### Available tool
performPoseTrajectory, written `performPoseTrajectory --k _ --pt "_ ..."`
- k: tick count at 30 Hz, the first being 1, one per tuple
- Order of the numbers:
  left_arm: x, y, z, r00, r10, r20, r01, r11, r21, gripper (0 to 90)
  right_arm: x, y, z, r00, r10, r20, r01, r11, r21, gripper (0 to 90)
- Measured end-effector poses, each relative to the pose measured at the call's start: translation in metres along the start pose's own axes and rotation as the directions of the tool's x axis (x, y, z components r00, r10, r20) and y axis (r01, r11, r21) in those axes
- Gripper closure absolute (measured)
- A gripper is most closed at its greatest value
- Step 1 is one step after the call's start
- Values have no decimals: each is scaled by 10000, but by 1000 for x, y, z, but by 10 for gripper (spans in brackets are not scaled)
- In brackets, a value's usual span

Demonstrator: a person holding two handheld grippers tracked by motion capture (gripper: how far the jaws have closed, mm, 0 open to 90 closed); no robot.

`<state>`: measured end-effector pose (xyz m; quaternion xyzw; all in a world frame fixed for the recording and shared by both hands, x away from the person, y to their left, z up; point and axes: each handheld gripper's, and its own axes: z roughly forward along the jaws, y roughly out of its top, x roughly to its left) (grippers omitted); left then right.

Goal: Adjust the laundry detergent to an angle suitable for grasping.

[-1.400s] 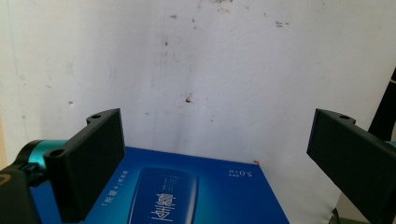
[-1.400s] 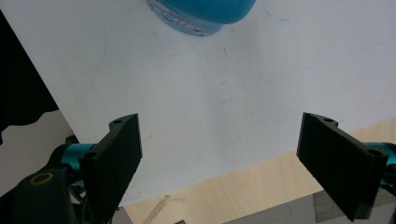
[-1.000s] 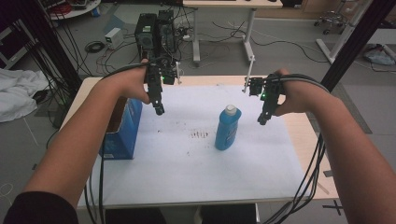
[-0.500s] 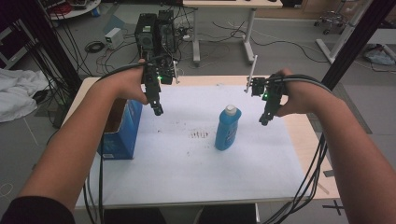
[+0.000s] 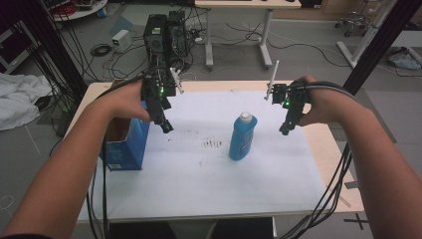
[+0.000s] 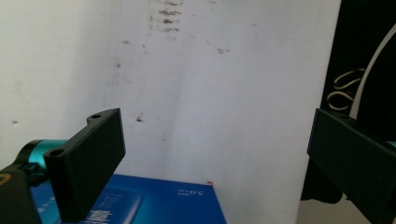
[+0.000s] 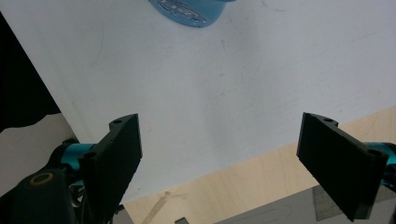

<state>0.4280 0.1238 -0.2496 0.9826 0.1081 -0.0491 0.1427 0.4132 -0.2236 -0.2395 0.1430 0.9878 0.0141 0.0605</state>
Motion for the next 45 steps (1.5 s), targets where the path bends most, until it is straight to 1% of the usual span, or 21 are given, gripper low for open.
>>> performPoseTrajectory --k 4,5,7,12,16,18,22,24,26,28,29,30,31,36,37,38,39,40,41,44,45 --pt "-9 -9 7 9995 -260 189 270 9983 -517 43 1 -1 2 10000 -2 55 2 10000 0 132" --pt "-10 -11 9 9994 -286 218 299 9979 -581 43 1 -1 2 9999 -104 63 104 9999 -6 133" --pt "-13 -14 14 9986 -440 283 458 9968 -658 43 2 -1 2 10000 -25 72 25 10000 40 132" --pt "-23 -17 22 9982 -472 362 504 9943 -943 43 3 -1 2 10000 -50 68 50 10000 5 132" --pt "-32 -18 28 9970 -686 348 725 9889 -1294 43 4 -1 3 10000 -5 50 5 10000 29 132" --pt "-36 -18 31 9971 -645 401 698 9865 -1482 43 4 -1 4 10000 -43 34 43 10000 -3 132" --pt "-44 -15 38 9964 -704 479 782 9793 -1870 43 4 -1 5 10000 -54 1 54 10000 -52 132" --pt "-47 -13 44 9958 -781 483 868 9726 -2157 43 5 -1 5 10000 15 6 -15 10000 -45 132" --pt "-49 -12 48 9934 -1019 524 1118 9620 -2490 43 5 -1 5 10000 -2 -2 2 10000 -32 133" --pt "-50 -12 50 9898 -1339 489 1424 9454 -2933 43 5 -1 5 10000 -35 15 35 10000 -30 132" --pt "-50 -12 50 9898 -1339 489 1424 9454 -2933 43 5 -1 5 10000 -35 15 35 10000 -30 132" --pt "-51 -11 51 9838 -1706 550 1791 9251 -3349 43 5 -1 5 10000 -65 -6 65 10000 -48 132" --pt "-52 -10 51 9773 -2048 535 2097 9022 -3770 43 7 -1 5 10000 -3 -3 3 10000 -44 132" --pt "-52 -6 52 9626 -2651 553 2613 8553 -4474 43 7 -2 5 10000 48 21 -48 10000 -57 132" --pt "-53 -5 53 9589 -2786 539 2711 8435 -4638 43 7 -2 5 10000 7 14 -6 10000 -88 132" --pt "-53 -5 53 9589 -2786 539 2711 8435 -4638 43 7 -2 5 10000 7 14 -6 10000 -88 132" --pt "-53 -3 53 9546 -2925 571 2831 8301 -4805 43 7 -3 5 10000 1 6 -1 10000 -87 132" --pt "-53 -1 54 9533 -2961 592 2864 8246 -4880 43 8 -3 5 10000 80 18 -79 9999 -98 132" --pt "-53 0 55 9504 -3056 577 2928 8164 -4978 43 8 -4 6 10000 9 17 -8 9999 -125 132" --pt "-55 5 59 9394 -3385 534 3172 7998 -5096 43 8 -6 6 10000 24 15 -24 9999 -134 132" --pt "-55 7 60 9374 -3450 480 3195 7968 -5128 43 8 -6 6 10000 85 16 -84 9999 -134 132"
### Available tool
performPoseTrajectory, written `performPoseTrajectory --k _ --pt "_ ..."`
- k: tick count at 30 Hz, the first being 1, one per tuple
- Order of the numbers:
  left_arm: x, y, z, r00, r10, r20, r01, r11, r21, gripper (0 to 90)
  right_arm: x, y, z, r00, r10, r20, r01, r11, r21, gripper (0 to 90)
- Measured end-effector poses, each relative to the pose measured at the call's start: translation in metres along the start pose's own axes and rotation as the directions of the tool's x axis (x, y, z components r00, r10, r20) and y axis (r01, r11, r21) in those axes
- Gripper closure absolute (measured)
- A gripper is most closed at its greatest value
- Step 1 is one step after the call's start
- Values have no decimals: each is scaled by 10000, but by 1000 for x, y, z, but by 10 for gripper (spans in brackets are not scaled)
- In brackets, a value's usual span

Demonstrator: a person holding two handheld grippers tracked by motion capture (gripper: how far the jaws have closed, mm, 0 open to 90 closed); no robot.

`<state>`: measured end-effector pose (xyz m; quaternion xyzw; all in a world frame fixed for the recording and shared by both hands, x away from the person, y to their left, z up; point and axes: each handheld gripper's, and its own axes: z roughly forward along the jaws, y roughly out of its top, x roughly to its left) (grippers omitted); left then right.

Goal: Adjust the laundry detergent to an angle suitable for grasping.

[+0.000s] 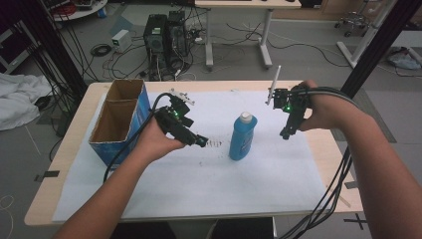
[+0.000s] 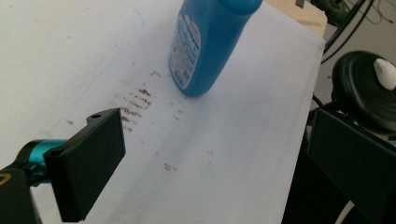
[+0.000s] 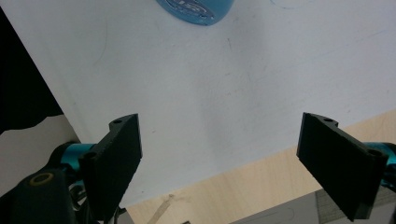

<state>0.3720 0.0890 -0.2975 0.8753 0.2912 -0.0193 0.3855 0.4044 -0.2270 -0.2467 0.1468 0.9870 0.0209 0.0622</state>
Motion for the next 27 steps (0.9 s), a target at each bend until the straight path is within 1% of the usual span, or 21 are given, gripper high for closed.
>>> performPoseTrajectory --k 1,3,4,6,7,10,12,14,15,16,17,22,24,27 --pt "-1 1 2 10000 -77 -55 77 10000 -52 43 0 -1 0 10000 0 -4 0 10000 14 132" --pt "-2 3 6 9999 -103 -31 103 9998 -153 43 -2 -2 1 10000 4 -13 -4 10000 -39 132" --pt "-3 4 8 9999 -155 -16 155 9997 -202 43 -2 -2 1 9999 111 -30 -111 9999 -36 132" --pt "-3 4 8 9999 -155 -16 155 9997 -202 43 -3 -3 1 10000 24 -24 -24 10000 -54 132" --pt "-6 7 15 9997 -234 -11 233 9993 -304 43 -3 -3 1 10000 24 -24 -24 10000 -54 132" --pt "-8 10 22 9997 -215 -81 212 9991 -358 43 -4 -4 3 9999 112 -57 -112 9999 46 132" --pt "-10 12 27 9994 -275 -190 268 9988 -411 43 -3 -4 3 9999 144 -56 -144 9999 49 132" --pt "-10 15 32 9992 -285 -278 272 9986 -462 43 -3 -4 2 9999 105 -47 -104 9999 40 132" --pt "-10 16 34 9991 -295 -307 280 9984 -498 43 -3 -5 2 10000 12 -42 -12 10000 15 132" --pt "-11 17 36 9988 -342 -342 322 9978 -571 43 -2 -5 2 9999 93 -46 -93 9999 51 132" --pt "-12 18 38 9987 -345 -371 322 9976 -611 43 -2 -6 2 10000 26 -61 -25 10000 78 132" --pt "-16 23 49 9988 -335 -370 310 9973 -659 43 1 -11 1 10000 38 -25 -38 9999 129 132" --pt "-19 25 53 9988 -277 -415 251 9978 -615 43 2 -13 1 10000 31 -24 -30 9999 140 132" --pt "-24 30 60 9991 -184 -373 162 9982 -583 43 2 -17 1 10000 15 -2 -15 10000 87 132"
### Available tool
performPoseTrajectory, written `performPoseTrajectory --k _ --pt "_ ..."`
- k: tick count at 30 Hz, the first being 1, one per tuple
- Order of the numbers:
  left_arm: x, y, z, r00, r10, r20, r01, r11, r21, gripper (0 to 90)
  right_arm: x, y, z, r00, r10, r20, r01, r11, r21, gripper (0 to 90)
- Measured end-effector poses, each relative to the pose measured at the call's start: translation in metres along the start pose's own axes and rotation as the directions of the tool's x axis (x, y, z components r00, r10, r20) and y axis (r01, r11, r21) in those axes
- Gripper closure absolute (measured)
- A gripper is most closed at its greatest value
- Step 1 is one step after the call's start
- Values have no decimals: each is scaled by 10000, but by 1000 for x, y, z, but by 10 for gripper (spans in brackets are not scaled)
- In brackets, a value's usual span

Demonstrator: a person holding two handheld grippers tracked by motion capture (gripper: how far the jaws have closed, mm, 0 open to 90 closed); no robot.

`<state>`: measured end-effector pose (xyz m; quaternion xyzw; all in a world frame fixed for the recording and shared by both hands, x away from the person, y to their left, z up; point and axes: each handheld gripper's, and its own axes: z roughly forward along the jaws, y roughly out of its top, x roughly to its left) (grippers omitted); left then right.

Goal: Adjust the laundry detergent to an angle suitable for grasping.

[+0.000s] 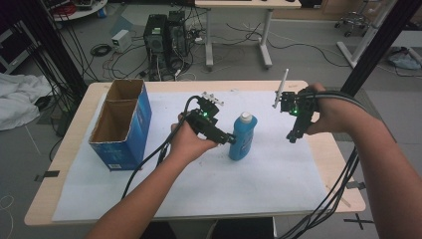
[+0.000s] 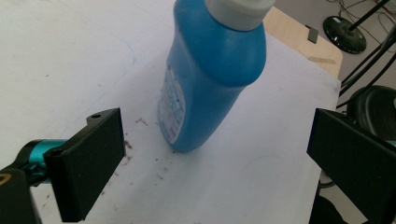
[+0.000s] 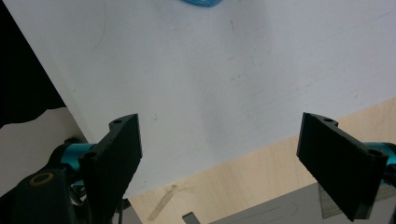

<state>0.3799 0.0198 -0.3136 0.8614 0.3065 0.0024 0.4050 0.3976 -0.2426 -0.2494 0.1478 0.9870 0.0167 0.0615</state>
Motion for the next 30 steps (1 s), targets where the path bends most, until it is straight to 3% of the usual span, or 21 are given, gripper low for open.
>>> performPoseTrajectory --k 12,30 --pt "-13 15 28 9986 380 -369 -378 9993 64 43 5 -17 4 9999 158 -28 -158 9996 219 132" --pt "-12 25 59 9955 309 -901 -300 9995 115 43 5 -21 5 9998 190 -102 -188 9995 249 132"
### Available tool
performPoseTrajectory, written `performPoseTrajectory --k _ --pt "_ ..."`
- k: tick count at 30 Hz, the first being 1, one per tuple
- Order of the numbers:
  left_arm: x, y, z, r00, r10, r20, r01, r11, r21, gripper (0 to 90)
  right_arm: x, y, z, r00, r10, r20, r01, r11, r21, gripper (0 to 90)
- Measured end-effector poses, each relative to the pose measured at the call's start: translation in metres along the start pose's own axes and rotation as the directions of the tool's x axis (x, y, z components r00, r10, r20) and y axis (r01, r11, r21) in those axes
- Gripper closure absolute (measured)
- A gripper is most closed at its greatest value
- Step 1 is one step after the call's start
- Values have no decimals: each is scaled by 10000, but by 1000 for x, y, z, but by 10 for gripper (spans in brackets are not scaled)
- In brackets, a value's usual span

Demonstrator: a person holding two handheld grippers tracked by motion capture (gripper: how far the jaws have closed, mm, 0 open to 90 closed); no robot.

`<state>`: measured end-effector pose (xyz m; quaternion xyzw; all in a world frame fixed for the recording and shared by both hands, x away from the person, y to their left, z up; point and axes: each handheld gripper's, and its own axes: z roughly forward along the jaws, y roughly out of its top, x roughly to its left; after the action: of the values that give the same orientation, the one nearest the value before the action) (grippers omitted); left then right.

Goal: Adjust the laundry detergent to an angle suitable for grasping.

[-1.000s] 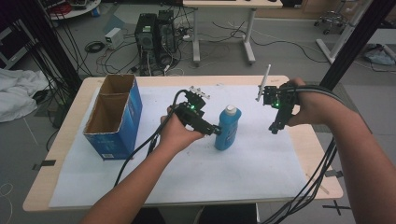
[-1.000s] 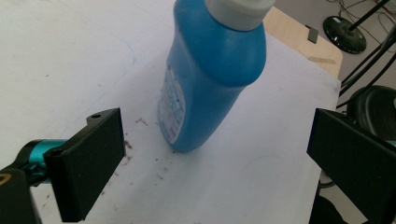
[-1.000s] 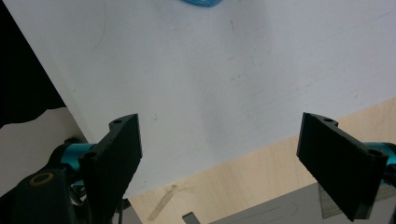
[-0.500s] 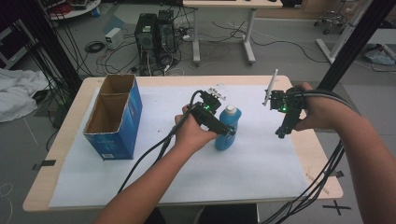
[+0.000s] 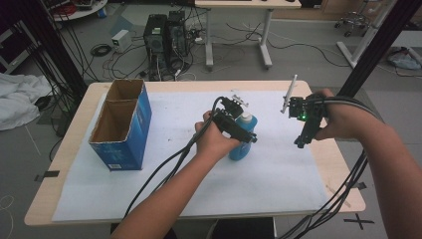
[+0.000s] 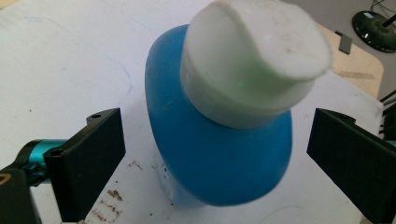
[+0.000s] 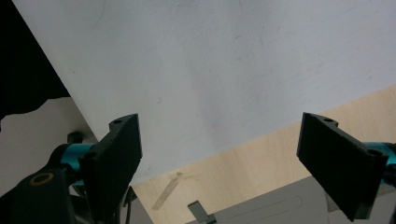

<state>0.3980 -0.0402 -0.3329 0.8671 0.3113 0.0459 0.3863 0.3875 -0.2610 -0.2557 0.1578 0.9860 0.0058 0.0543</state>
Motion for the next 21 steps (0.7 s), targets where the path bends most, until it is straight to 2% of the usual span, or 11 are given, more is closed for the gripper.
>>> performPoseTrajectory --k 10,21 --pt "-2 1 10 10000 18 16 -18 10000 -60 43 -2 2 1 10000 17 -8 -17 10000 16 132" --pt "-4 6 17 9992 214 -328 -214 9998 -8 43 -4 2 2 10000 -29 -7 29 10000 -26 132"
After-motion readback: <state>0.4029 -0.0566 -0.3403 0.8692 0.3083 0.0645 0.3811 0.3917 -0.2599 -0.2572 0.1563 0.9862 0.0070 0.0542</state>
